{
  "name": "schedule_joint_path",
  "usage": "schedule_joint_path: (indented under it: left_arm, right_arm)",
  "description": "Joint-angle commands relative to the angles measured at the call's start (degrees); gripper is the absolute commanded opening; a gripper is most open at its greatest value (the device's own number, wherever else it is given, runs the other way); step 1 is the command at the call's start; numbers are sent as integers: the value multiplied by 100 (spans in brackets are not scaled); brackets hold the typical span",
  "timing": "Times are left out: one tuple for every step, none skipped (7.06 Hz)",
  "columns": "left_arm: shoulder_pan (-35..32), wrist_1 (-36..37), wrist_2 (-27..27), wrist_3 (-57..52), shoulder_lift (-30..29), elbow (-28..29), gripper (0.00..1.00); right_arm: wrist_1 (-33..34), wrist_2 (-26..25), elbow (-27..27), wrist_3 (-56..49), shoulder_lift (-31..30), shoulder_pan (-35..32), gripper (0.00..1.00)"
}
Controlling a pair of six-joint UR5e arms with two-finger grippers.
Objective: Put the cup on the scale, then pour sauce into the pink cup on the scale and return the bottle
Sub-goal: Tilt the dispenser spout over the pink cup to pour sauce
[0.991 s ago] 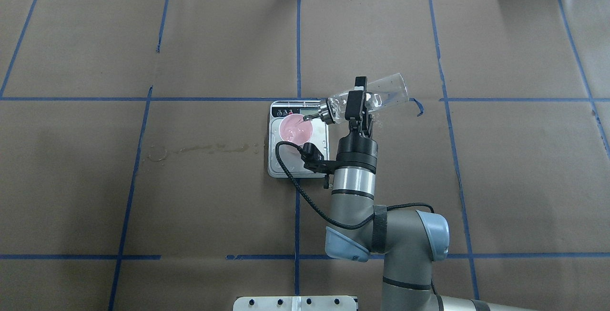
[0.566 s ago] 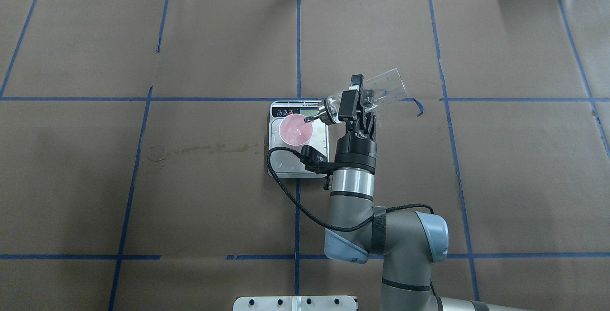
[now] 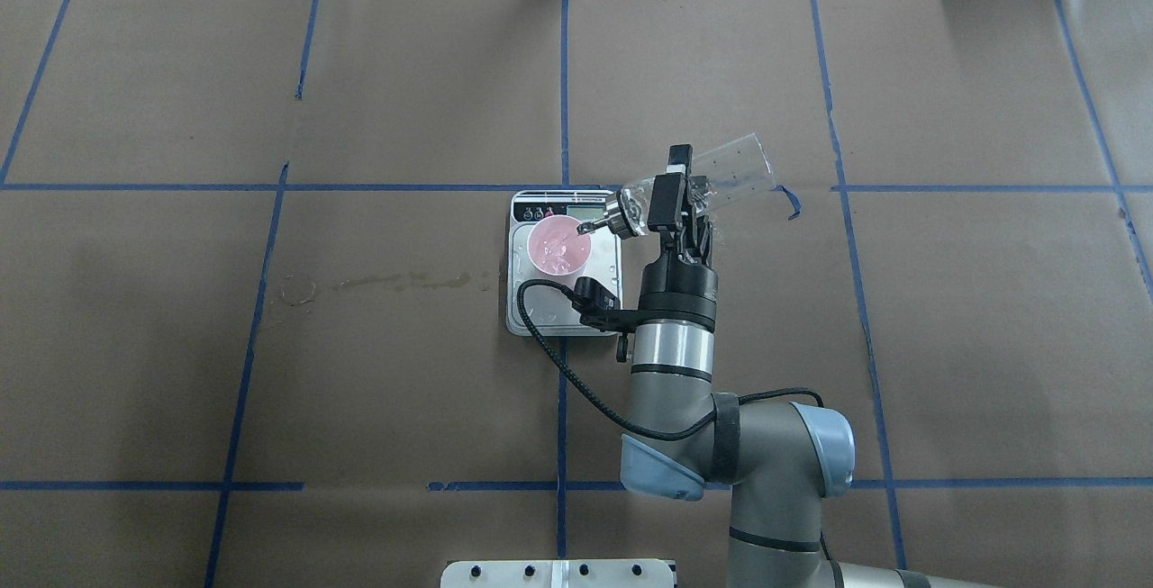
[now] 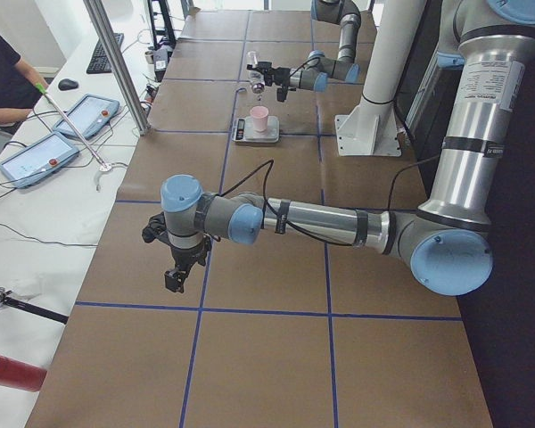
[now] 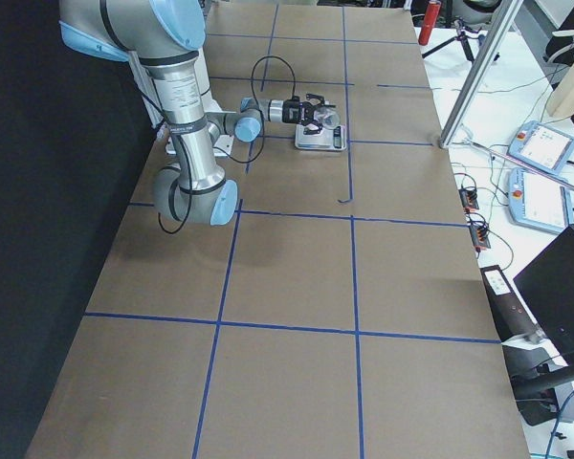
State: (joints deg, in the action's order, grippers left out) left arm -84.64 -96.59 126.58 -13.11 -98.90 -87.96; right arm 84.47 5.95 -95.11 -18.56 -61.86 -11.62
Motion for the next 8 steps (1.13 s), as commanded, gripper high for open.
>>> schedule_joint_path:
  left_arm:
    - [0,0,7,1,-6,-20,100]
    - [0,0,7,1,-24,-20,100]
    - [0,0,7,1,-24,-28,100]
    - [0,0,7,1,-24,-20,100]
    - [0,0,-2,1,-24,-20,100]
    - [0,0,7,1,-15,-20,100]
    - [0,0,7,1,-24,-28,100]
    - [0,0,7,1,-24,-20,100]
  right_arm:
    - [-378,213,36,307,-142,2,0]
    - [-378,370,54,692,-133,11,0]
    - [-378,468,54,1114,-133,11,0]
    - [-378,590,54,1571,-116,20,0]
    - [-387,653,54,1906,-98,29,0]
    - [-387,758,54,2457,-98,37,0]
    - [-387,811,54,2828,-81,46,0]
    - [-387,959,37,3354,-72,46,0]
